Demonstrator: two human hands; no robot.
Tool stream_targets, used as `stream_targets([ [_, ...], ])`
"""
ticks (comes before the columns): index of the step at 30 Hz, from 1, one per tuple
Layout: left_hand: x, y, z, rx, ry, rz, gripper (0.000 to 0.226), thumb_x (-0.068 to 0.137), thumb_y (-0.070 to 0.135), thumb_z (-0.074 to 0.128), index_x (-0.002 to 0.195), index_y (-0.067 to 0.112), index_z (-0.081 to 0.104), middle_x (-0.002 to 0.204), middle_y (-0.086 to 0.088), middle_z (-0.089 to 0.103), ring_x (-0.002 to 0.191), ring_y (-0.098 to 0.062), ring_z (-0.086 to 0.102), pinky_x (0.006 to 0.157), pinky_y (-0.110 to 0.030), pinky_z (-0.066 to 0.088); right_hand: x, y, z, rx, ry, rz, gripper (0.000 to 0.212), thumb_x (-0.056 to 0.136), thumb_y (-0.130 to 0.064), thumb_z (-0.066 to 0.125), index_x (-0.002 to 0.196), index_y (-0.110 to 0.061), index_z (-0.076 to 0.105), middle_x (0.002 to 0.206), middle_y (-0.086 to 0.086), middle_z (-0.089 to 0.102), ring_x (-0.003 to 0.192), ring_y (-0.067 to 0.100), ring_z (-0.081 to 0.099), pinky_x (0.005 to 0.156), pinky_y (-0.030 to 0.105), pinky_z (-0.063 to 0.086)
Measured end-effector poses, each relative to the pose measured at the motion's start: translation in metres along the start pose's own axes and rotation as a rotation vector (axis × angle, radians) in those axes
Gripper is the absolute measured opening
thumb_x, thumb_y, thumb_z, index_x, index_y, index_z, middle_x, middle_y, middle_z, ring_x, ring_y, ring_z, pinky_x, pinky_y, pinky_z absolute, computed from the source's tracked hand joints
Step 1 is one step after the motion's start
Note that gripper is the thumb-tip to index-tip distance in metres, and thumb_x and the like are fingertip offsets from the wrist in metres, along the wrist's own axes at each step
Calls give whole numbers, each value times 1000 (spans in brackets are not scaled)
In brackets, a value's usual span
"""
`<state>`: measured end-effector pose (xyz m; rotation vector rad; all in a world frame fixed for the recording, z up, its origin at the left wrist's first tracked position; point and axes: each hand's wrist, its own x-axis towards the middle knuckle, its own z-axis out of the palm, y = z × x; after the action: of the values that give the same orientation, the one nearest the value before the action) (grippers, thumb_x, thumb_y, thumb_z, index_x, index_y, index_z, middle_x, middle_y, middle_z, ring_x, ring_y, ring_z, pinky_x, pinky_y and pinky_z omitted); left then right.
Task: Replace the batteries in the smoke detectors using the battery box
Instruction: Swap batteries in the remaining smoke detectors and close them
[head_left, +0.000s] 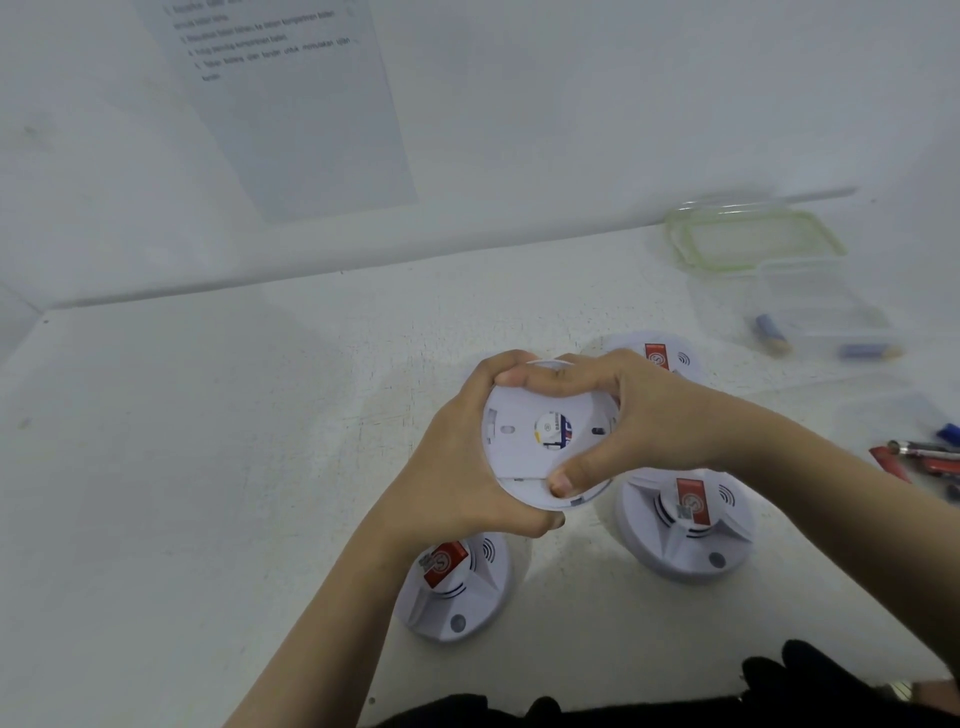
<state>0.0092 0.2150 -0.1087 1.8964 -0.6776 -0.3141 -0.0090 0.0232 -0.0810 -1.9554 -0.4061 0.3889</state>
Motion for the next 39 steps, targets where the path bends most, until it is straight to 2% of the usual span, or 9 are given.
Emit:
stream_targets([
  [3, -1, 0, -1, 8, 0, 3, 99, 46, 3, 87, 130, 30, 42, 118, 18, 58, 108, -4, 60, 79, -18, 52, -1, 3, 0, -33, -15, -31, 74, 63, -18, 86, 118, -53, 51, 112, -24, 53, 108, -10, 49, 85, 4, 37],
  [7, -2, 0, -3, 31, -6, 10, 99, 49, -7, 88, 129, 28, 43, 120, 20, 56, 110, -2, 58, 82, -16, 51, -2, 3, -3, -77, -88, -62, 83, 68, -13, 82, 132, -44, 40, 131, -21, 45, 119, -11, 42, 90, 3, 34],
  [10, -2, 1, -6, 41, -30, 19, 97, 50, -7, 87, 128, 29, 43, 116, 20, 56, 106, -4, 59, 79, -17, 52, -4, 5, -9, -76, -151, -54, 87, 69, -8, 81, 139, -37, 37, 123, -30, 49, 117, -6, 46, 90, 11, 41],
  [14, -1, 3, -9, 46, -45, 13, 92, 48, 7, 82, 125, 37, 40, 115, 24, 54, 103, -3, 59, 74, -15, 50, -9, 5, -17, -245, 7, -54, 80, 66, -26, 85, 127, -57, 45, 141, -21, 30, 129, -9, 31, 101, 20, 39],
  [18, 0, 3, -9, 67, -45, 19, 90, 49, 9, 81, 123, 38, 40, 113, 26, 52, 100, 0, 58, 71, -10, 47, -17, 1, -14, -505, 148, -124, 73, 64, -38, 83, 125, -56, 46, 132, -20, 27, 123, -7, 27, 95, 12, 29],
  [22, 1, 0, -8, 77, -56, 24, 93, 50, 10, 83, 129, 32, 40, 116, 25, 52, 105, -2, 57, 76, -13, 50, -18, 0, -9, -689, 172, -187, 72, 67, -45, 75, 132, -47, 44, 117, -22, 32, 112, -3, 30, 89, 12, 31],
  [26, 2, -2, -6, 51, -73, 10, 91, 49, 7, 83, 126, 34, 42, 121, 16, 52, 106, -4, 58, 77, -16, 51, -17, 1, -3, -658, 104, -191, 78, 70, -37, 72, 140, -36, 38, 114, -21, 37, 111, -5, 35, 92, 8, 29],
  [30, 0, -6, -6, 36, -98, -24, 90, 50, 5, 82, 125, 33, 43, 114, 19, 55, 103, -6, 59, 76, -19, 53, -17, -1, 1, -667, 32, -165, 84, 73, -32, 74, 145, -29, 31, 122, -18, 34, 116, 0, 33, 98, 15, 32],
  [39, 1, -7, -3, 8, -110, -49, 87, 48, 2, 81, 125, 30, 49, 112, 11, 60, 98, -11, 63, 74, -28, 55, -12, 4, 8, -455, 2, -59, 84, 71, -19, 74, 144, -30, 33, 122, -24, 30, 122, 2, 29, 101, 21, 35],
])
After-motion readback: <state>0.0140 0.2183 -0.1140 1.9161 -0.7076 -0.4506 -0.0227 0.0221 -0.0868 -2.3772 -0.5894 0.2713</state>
